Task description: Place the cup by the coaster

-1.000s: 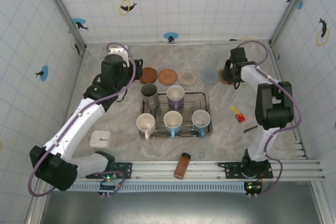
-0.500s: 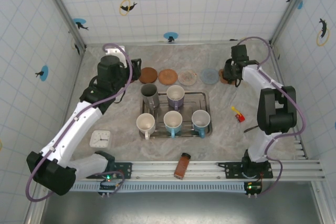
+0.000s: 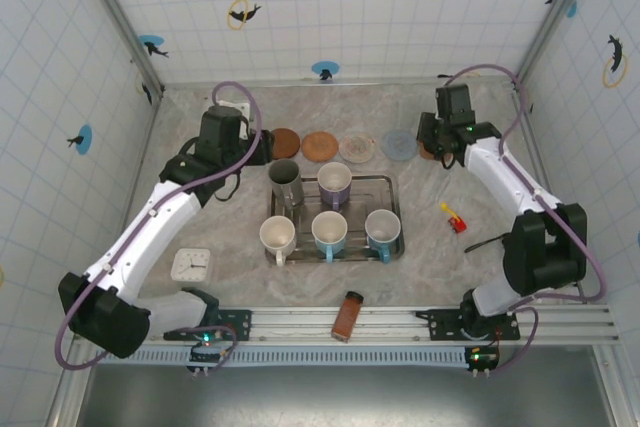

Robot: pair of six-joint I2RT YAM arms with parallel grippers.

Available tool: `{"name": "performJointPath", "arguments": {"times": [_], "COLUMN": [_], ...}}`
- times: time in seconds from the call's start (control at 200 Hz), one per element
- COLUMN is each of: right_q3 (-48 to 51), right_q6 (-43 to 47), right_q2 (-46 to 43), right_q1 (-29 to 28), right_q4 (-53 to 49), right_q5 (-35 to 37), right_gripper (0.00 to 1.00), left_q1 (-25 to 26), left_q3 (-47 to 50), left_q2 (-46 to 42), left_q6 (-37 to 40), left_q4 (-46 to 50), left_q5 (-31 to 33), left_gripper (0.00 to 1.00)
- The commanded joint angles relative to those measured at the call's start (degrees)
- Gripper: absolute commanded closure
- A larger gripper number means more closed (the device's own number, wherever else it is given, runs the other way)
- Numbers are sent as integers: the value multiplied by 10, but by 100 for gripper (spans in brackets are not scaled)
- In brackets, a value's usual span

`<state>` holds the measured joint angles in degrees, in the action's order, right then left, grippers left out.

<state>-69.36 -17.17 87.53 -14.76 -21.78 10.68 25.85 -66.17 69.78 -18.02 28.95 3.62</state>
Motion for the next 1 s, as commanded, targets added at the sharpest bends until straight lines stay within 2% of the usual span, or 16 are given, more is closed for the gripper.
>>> {"name": "performJointPath", "arguments": {"times": [0.0,0.3,0.335,0.996], "right_q3": [33,75,77,174], "right_q6": [-26,-53,-55,-108], "right_q2": [-38,-84,-85,-113], "right_q1": [-8,-33,-35,-66], "right_q4": [19,43,45,95], "right_q5": [-3,4,4,7], "right_gripper": [41,41,41,45], "left_q1": [3,3,23,75], "left_q3": [-1,24,24,47], "left_q2": [-5,-12,-9,44], "left_q6": [-9,-21,-21,-60], "left_q4": [57,97,98,116], "left_q5": [-5,-3,-4,4], "left_gripper": [35,35,35,37]}}
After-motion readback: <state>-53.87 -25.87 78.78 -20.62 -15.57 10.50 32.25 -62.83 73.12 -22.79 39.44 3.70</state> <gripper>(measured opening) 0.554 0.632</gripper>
